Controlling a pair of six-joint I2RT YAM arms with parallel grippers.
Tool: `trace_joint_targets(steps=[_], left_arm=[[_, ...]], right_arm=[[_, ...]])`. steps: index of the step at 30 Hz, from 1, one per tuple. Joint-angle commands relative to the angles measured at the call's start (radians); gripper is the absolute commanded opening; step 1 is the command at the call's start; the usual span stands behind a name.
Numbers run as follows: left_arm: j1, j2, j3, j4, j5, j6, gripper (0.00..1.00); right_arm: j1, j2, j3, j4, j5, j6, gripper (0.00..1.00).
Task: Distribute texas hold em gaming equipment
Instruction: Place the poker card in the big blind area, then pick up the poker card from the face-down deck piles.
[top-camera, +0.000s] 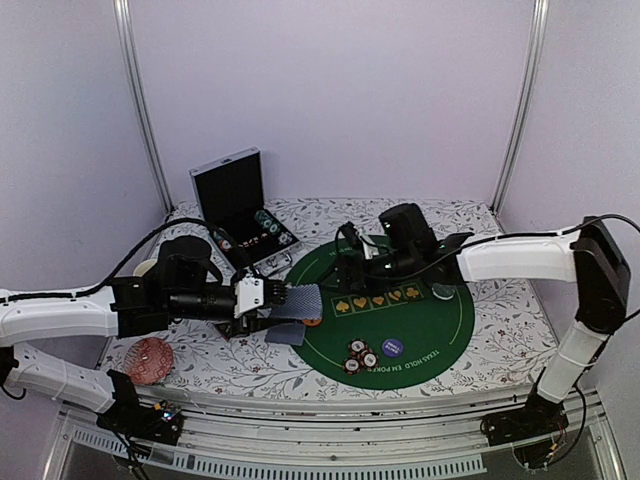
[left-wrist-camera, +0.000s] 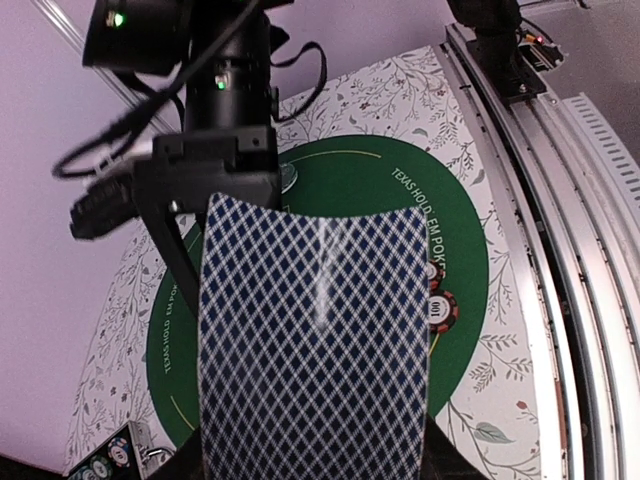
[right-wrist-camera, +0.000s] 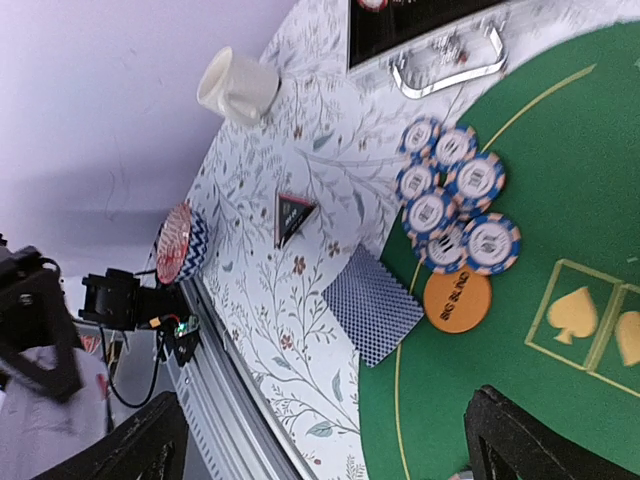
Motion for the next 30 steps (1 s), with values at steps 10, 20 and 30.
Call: trace_joint_targets(steps=[10, 20, 30], left_arm=[[-0.019, 0.010, 0.018, 0.006, 0.008, 0.000, 0.44], [-0.019, 0.014, 0.018, 0.006, 0.008, 0.000, 0.44], [-0.018, 0.014, 0.018, 0.006, 0.007, 0.000, 0.44]], right_arm=[[0.062, -0.453, -0.180, 0.052, 0.051, -0.234, 0.99], [0.128, -0.253, -0.128, 0.190, -0.053, -0.166, 0.99], [0.139, -0.093, -0.083, 0.319, -0.207, -0.062, 0.75]])
